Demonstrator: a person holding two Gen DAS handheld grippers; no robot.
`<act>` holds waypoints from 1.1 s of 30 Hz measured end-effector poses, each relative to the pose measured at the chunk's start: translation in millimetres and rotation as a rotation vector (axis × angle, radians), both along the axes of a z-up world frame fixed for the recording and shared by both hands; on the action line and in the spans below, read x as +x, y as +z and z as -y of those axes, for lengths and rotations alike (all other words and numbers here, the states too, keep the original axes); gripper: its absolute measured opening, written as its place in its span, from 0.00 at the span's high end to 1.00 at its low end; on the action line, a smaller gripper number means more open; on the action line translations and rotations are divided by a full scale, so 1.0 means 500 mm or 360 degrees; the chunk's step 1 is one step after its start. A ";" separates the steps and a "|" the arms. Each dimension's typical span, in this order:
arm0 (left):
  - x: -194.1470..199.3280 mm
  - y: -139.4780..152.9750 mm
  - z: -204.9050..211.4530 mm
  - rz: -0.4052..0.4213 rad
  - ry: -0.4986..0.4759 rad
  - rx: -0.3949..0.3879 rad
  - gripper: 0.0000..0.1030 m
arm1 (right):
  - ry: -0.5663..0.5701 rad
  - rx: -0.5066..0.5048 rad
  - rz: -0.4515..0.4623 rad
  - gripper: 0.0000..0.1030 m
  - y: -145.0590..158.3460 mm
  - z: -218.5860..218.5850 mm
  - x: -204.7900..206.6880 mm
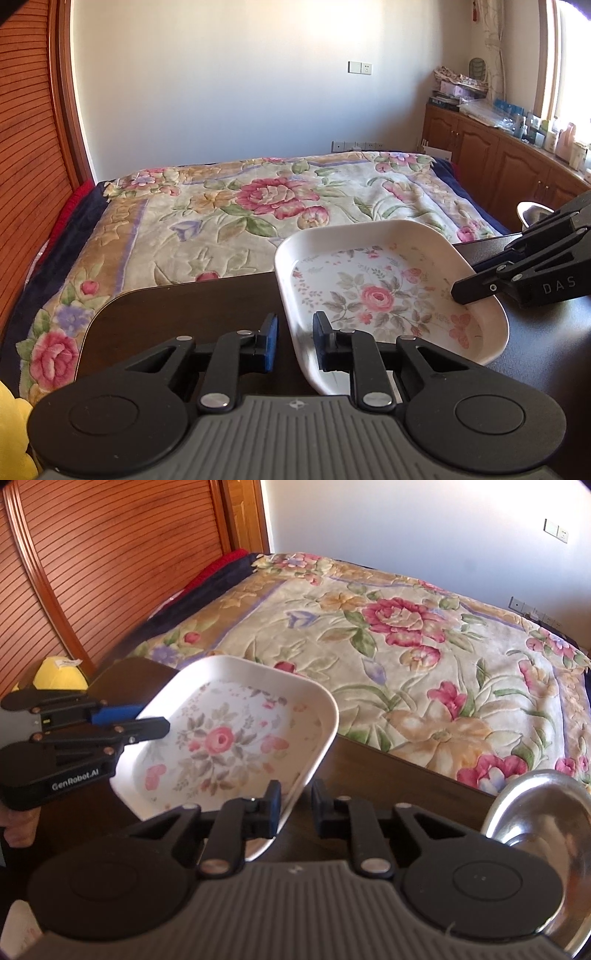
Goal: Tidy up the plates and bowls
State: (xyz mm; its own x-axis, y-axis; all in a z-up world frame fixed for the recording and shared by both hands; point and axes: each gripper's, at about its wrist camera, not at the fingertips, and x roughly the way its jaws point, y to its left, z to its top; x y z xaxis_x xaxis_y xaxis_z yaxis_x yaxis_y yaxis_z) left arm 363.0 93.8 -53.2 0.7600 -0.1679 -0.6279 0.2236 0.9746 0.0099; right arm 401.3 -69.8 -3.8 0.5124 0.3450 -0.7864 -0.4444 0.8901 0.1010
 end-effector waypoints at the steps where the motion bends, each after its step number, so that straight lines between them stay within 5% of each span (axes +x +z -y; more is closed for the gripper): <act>1: 0.001 0.000 -0.001 0.0000 0.0000 -0.0002 0.78 | 0.0002 -0.0009 0.0004 0.82 0.001 -0.002 -0.001; 17: -0.017 0.012 0.001 -0.0028 -0.0003 -0.0011 0.78 | 0.0028 0.0018 -0.0007 0.86 0.008 -0.004 -0.010; 33: -0.146 0.098 0.032 0.0074 -0.0056 0.0010 0.78 | 0.0016 0.0109 0.0089 0.86 0.070 0.034 -0.105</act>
